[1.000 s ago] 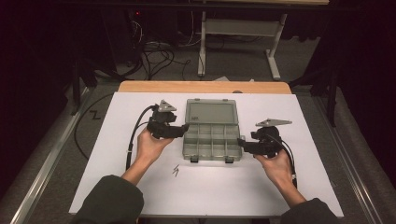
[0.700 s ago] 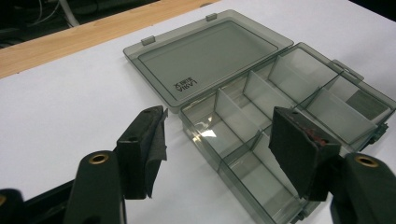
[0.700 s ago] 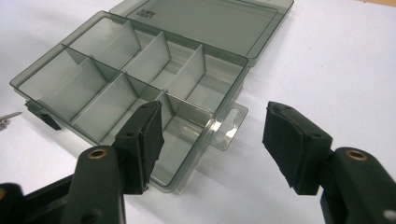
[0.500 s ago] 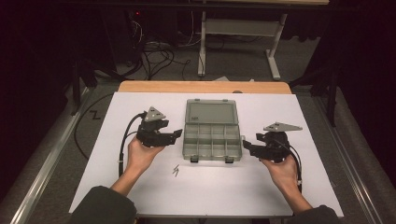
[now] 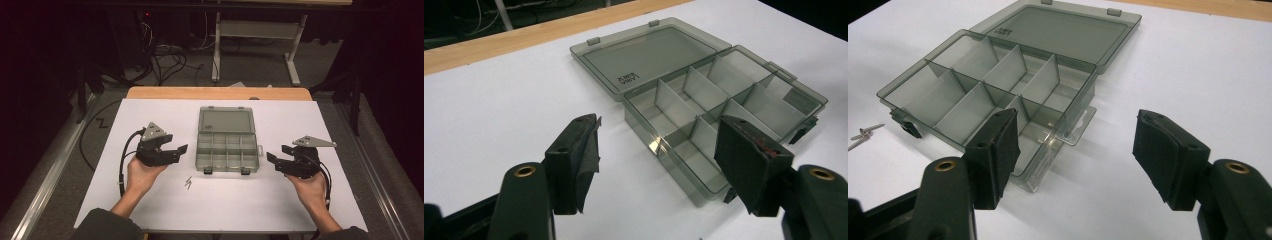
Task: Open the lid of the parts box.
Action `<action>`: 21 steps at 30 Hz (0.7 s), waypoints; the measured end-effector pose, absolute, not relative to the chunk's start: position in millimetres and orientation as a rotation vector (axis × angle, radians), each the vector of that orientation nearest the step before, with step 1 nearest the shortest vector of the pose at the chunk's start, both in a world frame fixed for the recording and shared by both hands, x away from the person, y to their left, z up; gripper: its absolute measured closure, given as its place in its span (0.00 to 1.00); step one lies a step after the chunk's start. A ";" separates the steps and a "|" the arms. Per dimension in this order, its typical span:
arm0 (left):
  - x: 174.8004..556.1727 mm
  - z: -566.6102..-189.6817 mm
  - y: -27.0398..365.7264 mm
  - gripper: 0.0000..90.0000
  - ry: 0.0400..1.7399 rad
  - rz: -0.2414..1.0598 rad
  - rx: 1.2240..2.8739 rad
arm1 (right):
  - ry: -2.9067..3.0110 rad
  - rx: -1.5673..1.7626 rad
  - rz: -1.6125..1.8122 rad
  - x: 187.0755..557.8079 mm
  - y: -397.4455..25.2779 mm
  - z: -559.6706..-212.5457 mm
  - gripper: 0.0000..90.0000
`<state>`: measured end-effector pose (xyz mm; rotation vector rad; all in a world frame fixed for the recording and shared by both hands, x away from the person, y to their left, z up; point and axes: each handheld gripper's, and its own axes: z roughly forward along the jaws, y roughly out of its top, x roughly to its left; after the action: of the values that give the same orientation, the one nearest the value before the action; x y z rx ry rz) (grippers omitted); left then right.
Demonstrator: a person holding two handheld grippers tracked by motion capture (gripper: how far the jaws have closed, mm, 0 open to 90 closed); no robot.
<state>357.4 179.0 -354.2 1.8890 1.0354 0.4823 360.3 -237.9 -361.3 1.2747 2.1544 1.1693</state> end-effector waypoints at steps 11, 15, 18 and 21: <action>339.6 -359.5 194.9 0.39 1.021 0.486 1.852 | 2.120 1.211 1.245 348.3 -247.3 -366.0 0.31; 335.0 -360.0 197.3 0.39 1.016 0.484 1.842 | 2.118 1.187 1.268 343.3 -249.8 -366.9 0.29; 329.7 -360.7 198.7 0.39 1.009 0.487 1.833 | 2.104 1.176 1.289 339.3 -252.0 -367.3 0.28; 327.3 -361.2 198.9 0.39 1.004 0.494 1.832 | 2.084 1.170 1.308 336.2 -255.2 -367.9 0.28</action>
<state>327.3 198.9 -361.2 1.8324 1.0043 0.4936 336.2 -255.2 -367.9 1.1700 2.0839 1.3076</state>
